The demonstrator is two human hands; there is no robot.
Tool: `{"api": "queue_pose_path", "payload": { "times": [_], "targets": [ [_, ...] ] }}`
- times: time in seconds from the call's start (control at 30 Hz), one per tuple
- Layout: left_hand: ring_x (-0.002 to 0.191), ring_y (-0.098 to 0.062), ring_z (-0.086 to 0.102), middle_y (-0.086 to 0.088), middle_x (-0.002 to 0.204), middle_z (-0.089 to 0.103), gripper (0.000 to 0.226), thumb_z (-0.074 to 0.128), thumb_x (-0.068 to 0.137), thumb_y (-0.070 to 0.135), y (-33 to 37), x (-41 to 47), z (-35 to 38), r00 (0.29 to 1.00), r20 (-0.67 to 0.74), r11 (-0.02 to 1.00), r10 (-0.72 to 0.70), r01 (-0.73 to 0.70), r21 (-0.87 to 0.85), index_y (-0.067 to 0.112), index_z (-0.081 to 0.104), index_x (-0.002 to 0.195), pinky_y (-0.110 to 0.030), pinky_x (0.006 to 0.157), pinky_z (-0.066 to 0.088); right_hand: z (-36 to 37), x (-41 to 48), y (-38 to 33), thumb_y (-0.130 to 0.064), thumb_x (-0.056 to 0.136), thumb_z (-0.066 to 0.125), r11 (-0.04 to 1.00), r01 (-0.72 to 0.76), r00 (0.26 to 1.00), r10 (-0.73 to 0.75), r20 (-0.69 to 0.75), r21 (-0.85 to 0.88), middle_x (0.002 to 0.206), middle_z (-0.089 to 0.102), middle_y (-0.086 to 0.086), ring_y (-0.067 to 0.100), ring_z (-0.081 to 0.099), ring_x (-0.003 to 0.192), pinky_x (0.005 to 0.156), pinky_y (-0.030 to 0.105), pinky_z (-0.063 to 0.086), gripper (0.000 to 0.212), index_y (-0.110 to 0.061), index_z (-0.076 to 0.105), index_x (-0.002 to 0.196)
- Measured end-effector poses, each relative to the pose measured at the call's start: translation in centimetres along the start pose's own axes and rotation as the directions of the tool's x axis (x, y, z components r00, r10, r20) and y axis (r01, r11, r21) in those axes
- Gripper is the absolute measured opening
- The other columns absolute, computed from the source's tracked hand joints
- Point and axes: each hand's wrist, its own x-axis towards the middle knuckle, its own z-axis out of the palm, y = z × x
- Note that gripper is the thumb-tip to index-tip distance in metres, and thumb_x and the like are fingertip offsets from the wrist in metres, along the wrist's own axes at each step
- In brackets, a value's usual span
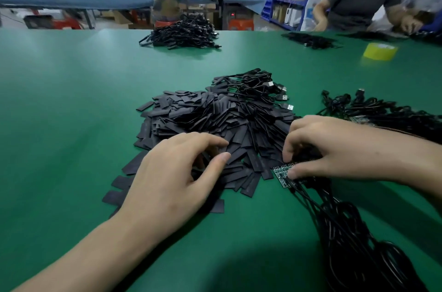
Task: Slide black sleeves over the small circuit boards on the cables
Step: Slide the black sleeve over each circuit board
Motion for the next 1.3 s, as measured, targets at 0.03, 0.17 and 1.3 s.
{"api": "queue_pose_path", "payload": {
  "times": [0.03, 0.17, 1.3],
  "targets": [
    [0.093, -0.001, 0.063, 0.024, 0.097, 0.068, 0.025, 0.057, 0.092, 0.046, 0.1, 0.0, 0.0, 1.000, 0.001, 1.000, 0.008, -0.008, -0.007, 0.033, 0.071, 0.109, -0.037, 0.084, 0.054, 0.1, 0.0, 0.0, -0.062, 0.081, 0.070, 1.000, -0.002, 1.000, 0.002, -0.002, 0.005, 0.099, 0.054, -0.021, -0.008, 0.047, 0.101, 0.086, 0.015, 0.041, 0.029, -0.037, 0.066, 0.095],
    [0.088, 0.000, 0.062, 0.022, 0.094, 0.067, 0.025, 0.059, 0.092, 0.044, 0.2, -0.1, 0.0, 0.999, 0.016, 0.998, 0.050, -0.049, -0.031, 0.032, 0.072, 0.110, -0.036, 0.083, 0.054, 0.0, 0.1, -0.4, -0.049, 0.085, 0.075, 0.993, -0.037, 0.999, 0.033, 0.036, 0.112, 0.090, 0.059, -0.020, -0.007, 0.053, 0.087, 0.074, 0.013, 0.040, 0.019, -0.035, 0.062, 0.088],
    [0.056, -0.015, 0.067, -0.012, 0.066, 0.072, 0.012, 0.074, 0.076, 0.027, 1.4, 0.1, -0.4, 0.908, 0.384, 0.561, -0.167, 0.408, -0.720, 0.016, 0.078, 0.075, -0.034, 0.053, 0.059, 3.1, 0.1, -6.0, -0.028, 0.065, 0.083, 0.258, 0.127, 0.979, 0.124, -0.164, 0.958, 0.058, 0.069, -0.010, -0.005, 0.059, 0.047, 0.050, 0.001, 0.042, 0.017, -0.024, 0.077, 0.081]
  ]
}}
